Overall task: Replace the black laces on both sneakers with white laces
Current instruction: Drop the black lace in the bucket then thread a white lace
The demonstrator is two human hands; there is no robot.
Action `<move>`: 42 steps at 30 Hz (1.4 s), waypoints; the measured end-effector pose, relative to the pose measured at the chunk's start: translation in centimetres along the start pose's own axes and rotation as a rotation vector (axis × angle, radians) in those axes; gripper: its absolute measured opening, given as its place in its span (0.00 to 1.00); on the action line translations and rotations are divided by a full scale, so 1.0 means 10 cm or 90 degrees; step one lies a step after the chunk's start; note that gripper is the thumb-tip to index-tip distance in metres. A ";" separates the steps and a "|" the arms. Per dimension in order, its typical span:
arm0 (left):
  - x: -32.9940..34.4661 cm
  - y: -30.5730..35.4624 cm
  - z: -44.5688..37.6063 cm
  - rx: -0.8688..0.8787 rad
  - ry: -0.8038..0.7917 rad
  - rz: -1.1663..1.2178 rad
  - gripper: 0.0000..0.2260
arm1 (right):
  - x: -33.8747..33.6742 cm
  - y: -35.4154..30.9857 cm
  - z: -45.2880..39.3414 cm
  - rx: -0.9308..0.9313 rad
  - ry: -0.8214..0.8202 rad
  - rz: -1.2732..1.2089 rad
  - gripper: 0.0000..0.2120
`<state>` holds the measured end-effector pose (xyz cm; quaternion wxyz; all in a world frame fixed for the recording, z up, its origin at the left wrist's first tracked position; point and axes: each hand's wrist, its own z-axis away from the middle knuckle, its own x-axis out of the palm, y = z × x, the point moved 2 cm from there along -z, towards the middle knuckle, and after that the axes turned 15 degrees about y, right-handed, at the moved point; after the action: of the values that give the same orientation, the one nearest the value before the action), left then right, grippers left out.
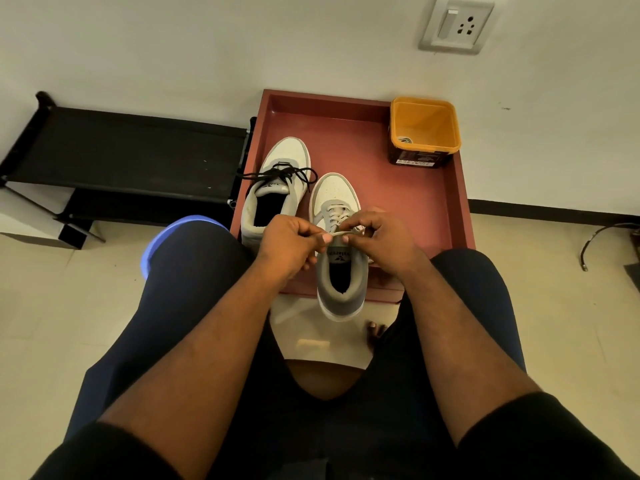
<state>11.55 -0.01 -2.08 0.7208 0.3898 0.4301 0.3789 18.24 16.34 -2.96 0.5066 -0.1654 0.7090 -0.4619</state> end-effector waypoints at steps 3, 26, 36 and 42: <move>0.05 0.04 0.01 0.002 -0.032 0.034 0.09 | 0.01 -0.08 0.05 -0.023 -0.036 -0.042 0.21; 0.10 -0.07 -0.18 -0.093 -0.014 0.046 0.09 | 0.35 0.03 0.04 -0.086 0.104 0.178 0.05; 0.09 -0.11 -0.20 -0.157 -0.025 0.081 0.09 | 0.40 0.09 0.04 -0.071 0.115 0.127 0.05; 0.14 -0.12 -0.18 -0.144 0.024 0.062 0.03 | 0.44 0.09 0.07 -0.075 0.141 0.183 0.06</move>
<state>10.62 1.13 -4.12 0.7324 0.3195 0.3787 0.4671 17.14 13.40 -6.21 0.4760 -0.0397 0.8024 -0.3578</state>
